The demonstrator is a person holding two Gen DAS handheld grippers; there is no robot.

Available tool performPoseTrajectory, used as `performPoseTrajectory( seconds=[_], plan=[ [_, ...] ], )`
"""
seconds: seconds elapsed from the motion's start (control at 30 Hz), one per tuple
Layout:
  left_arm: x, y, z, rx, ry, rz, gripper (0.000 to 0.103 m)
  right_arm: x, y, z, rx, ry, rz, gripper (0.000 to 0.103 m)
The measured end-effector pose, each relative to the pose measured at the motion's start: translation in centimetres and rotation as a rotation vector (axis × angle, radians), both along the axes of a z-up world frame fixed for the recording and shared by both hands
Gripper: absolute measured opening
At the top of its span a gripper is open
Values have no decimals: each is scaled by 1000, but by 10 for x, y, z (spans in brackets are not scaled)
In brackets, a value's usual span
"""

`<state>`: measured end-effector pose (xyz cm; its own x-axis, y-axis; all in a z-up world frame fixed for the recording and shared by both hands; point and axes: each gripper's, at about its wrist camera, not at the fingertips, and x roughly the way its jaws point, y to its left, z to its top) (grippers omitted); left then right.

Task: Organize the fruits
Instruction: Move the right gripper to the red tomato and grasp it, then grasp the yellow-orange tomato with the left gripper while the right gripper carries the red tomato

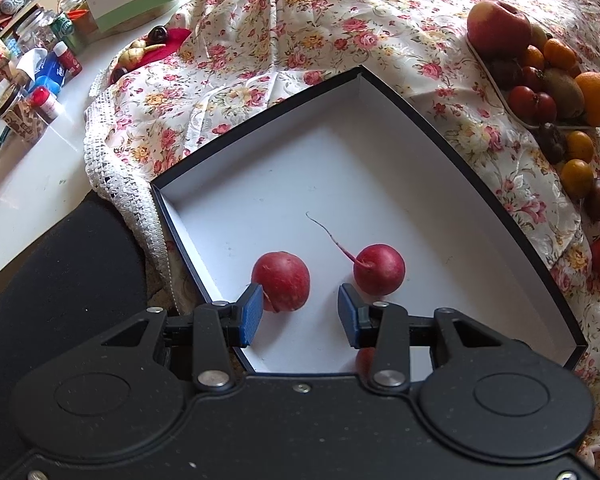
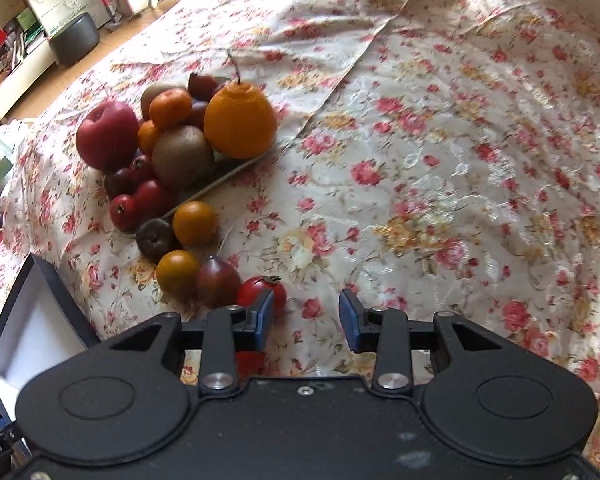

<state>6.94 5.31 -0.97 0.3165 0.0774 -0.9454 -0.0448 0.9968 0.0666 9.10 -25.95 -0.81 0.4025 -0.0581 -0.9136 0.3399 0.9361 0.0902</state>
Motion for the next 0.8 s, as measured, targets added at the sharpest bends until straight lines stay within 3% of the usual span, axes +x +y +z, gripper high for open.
performPoseTrajectory(
  seconds=[0.27,0.6,0.63,0.7,0.8],
  plan=[
    [0,-4,-1,7,6,-10,50,20,19,-23,0,17,69,39],
    [-1,-2,1,-48,-1,-14,50,26,16,-37,41,44,89,41],
    [-1,-2,2,-55,-2,-16,50,24,16,-40,45,45,88,40],
    [-1,-3,3,-62,-4,-25,49,19,16,-38,35,18,96,29],
    [-2,-8,9,-75,-20,-43,49,15,10,-34,62,0,84,29]
  ],
)
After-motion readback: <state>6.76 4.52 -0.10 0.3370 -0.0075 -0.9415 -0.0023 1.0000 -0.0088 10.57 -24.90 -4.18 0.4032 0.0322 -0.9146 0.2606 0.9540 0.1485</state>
